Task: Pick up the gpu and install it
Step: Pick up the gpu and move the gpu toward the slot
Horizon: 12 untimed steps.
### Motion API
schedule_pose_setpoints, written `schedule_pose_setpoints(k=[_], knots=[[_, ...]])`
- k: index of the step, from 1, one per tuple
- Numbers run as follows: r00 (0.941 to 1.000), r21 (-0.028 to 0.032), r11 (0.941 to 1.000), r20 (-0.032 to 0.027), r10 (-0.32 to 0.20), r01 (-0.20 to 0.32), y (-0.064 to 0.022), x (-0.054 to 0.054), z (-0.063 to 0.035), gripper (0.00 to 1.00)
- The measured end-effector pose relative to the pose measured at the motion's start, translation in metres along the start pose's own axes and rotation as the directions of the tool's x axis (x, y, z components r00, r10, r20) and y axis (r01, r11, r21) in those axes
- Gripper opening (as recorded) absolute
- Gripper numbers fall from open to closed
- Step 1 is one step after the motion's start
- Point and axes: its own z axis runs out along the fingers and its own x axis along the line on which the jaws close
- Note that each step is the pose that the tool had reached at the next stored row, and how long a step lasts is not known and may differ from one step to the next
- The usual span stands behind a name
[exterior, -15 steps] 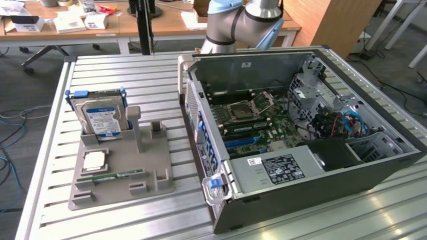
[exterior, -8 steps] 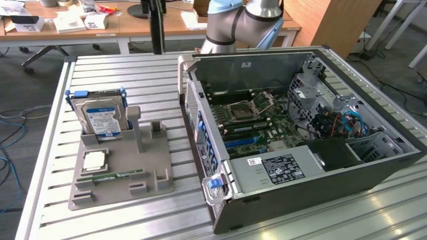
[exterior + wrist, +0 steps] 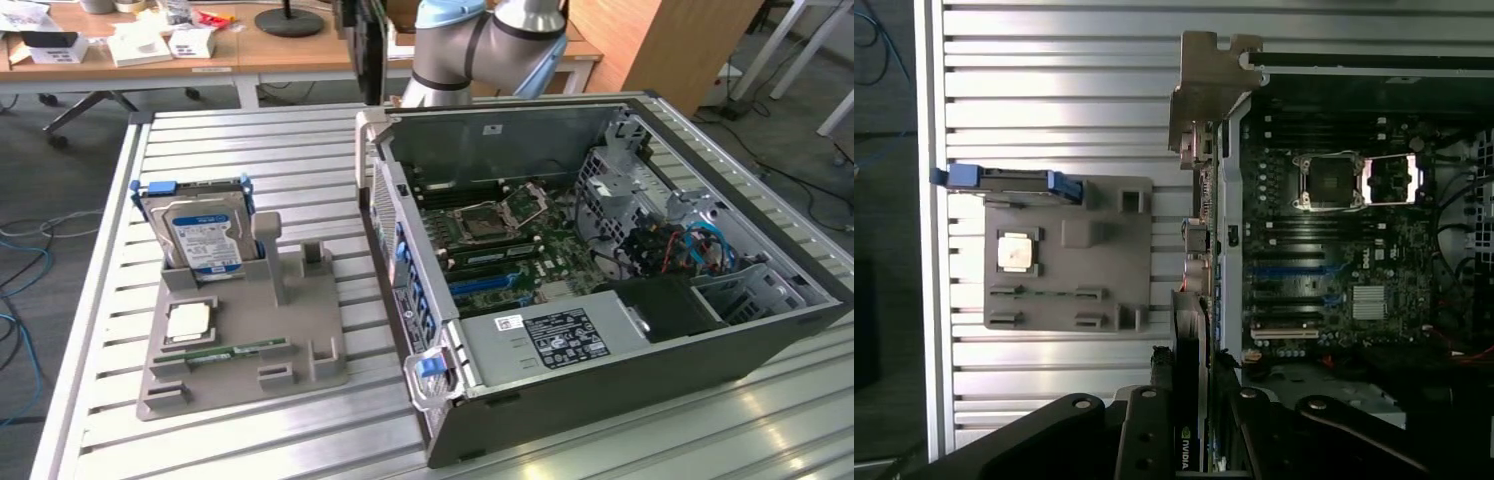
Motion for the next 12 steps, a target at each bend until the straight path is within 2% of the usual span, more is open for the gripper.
schedule_pose_setpoints(k=[12], knots=[[1.0,0.0,1.0,-0.0001,0.0,0.0,0.0023,-0.054,0.0015,0.26]])
